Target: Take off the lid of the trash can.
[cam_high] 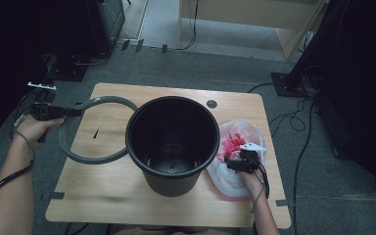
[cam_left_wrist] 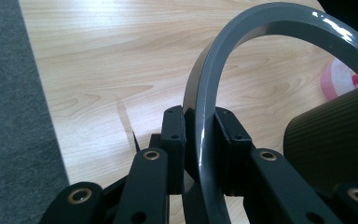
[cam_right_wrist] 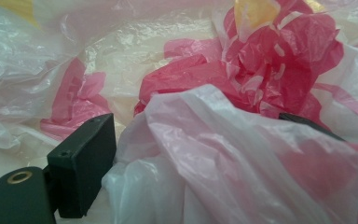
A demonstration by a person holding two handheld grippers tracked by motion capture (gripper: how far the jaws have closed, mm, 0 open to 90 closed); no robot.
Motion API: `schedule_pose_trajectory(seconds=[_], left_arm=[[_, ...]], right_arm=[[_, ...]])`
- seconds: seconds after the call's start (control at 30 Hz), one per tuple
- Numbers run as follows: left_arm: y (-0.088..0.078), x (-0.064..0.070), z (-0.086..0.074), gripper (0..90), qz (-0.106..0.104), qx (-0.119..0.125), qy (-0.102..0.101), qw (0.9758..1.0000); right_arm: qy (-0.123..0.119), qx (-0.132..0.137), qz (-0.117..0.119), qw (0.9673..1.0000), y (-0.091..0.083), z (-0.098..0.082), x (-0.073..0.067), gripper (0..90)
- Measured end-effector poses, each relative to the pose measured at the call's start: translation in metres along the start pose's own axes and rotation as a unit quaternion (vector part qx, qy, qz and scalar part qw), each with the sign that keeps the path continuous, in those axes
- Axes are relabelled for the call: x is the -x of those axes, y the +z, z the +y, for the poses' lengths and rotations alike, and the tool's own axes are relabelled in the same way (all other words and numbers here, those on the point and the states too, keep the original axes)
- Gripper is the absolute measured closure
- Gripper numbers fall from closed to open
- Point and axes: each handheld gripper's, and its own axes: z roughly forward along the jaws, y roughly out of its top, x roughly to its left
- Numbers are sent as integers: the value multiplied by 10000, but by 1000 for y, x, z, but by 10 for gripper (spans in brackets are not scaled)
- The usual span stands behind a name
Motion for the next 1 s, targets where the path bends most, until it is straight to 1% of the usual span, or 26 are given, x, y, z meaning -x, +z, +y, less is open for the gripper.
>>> schedule_pose_trajectory(seconds=[0.3, 0.5, 0.6, 0.73, 0.8, 0.87, 1.0], left_arm=[[18, 8, 2, 765, -94, -41, 71, 9999], [26, 9, 0, 764, -114, -57, 50, 9999], [30, 8, -2, 764, -109, -52, 28, 9999], [33, 4, -6, 764, -88, -12, -66, 9999], [37, 2, -10, 764, -92, -57, -74, 9999], [39, 1, -11, 764, -114, -57, -100, 9999], [46, -3, -19, 764, -82, -50, -155, 9998]], right_arm=[[15, -4, -40, 10000, -1, -1, 4, 139], [12, -6, -45, 10000, -2, -1, 6, 139], [42, 5, -55, 10000, -2, -1, 7, 139], [46, 16, -61, 10000, -2, -2, 9, 139], [52, 31, -70, 10000, -2, -2, 9, 139], [52, 36, -73, 10000, -2, -2, 9, 139], [54, 45, -73, 9999, -2, -2, 10, 139]])
